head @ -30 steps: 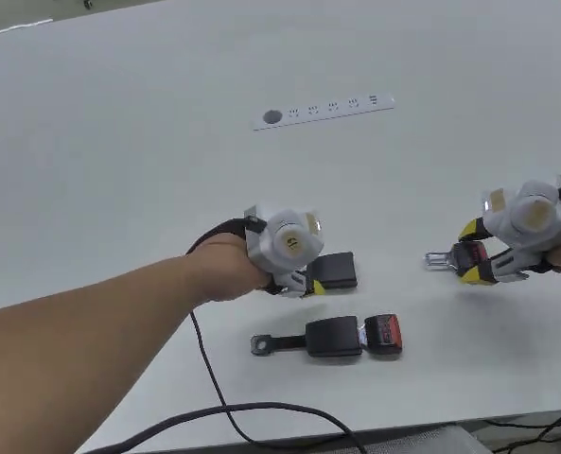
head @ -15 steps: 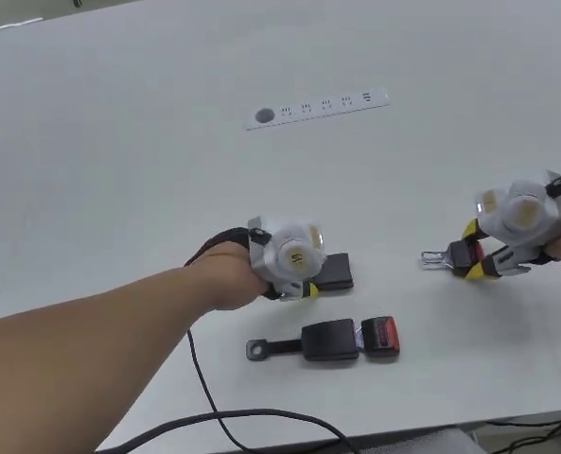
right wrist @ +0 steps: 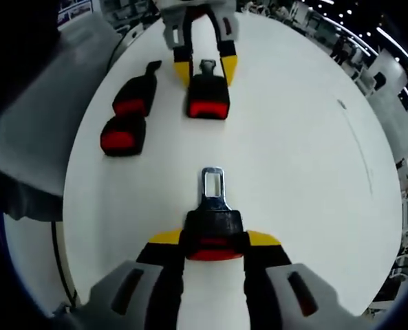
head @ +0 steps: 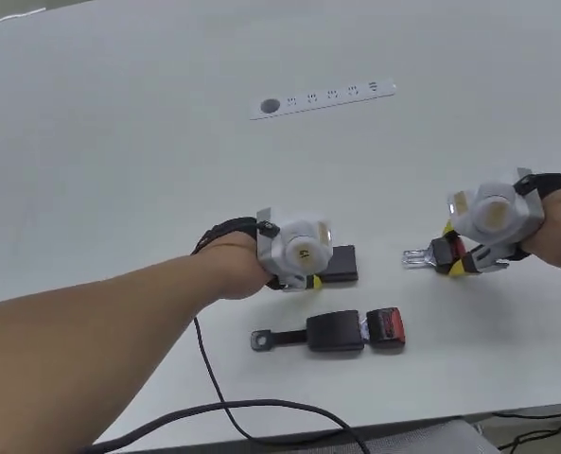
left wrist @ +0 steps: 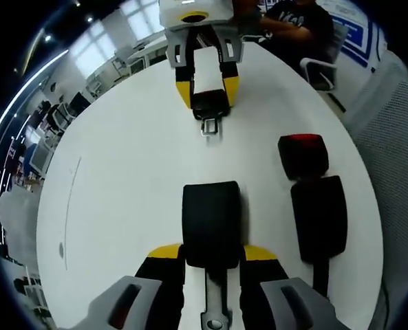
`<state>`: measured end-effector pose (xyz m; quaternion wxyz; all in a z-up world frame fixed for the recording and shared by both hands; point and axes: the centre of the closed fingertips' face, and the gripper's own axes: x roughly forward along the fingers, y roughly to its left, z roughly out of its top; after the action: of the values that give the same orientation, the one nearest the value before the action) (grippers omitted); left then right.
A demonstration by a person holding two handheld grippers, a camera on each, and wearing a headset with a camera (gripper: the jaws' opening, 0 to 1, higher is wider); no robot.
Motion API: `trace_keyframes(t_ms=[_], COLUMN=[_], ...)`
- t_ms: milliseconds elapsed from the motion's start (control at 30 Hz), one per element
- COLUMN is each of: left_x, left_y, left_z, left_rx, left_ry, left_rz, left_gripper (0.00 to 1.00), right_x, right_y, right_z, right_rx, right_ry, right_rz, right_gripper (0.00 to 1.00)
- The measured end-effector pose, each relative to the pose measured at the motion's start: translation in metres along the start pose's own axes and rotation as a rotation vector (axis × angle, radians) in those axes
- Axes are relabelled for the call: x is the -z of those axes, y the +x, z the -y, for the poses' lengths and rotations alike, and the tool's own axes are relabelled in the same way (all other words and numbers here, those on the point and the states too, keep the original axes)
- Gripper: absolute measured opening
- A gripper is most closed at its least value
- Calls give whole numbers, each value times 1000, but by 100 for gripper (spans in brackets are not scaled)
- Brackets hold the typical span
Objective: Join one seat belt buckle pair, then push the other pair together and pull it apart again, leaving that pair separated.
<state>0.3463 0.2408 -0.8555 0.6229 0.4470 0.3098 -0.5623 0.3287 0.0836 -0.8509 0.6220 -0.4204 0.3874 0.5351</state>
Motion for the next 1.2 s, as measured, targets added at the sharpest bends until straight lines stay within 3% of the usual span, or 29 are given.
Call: trace_keyframes(t_ms=[433,900,1200], left_x=[0,1,1], left_y=[1,2,1], left_z=[-1,-1,-1], left_rx=[-4,-4,-3], left_ry=[-22,-28,-36], left_rz=[-8,-27,-26], left_gripper=[31,31,31], right_x=[-44,-53,-60], right_y=[18,24,31], right_z=[5,4,8], right_rx=[1,3,0], right_ry=[-19,-39,-16], right_rz=[-3,-13,36], right_gripper=[32,32,31])
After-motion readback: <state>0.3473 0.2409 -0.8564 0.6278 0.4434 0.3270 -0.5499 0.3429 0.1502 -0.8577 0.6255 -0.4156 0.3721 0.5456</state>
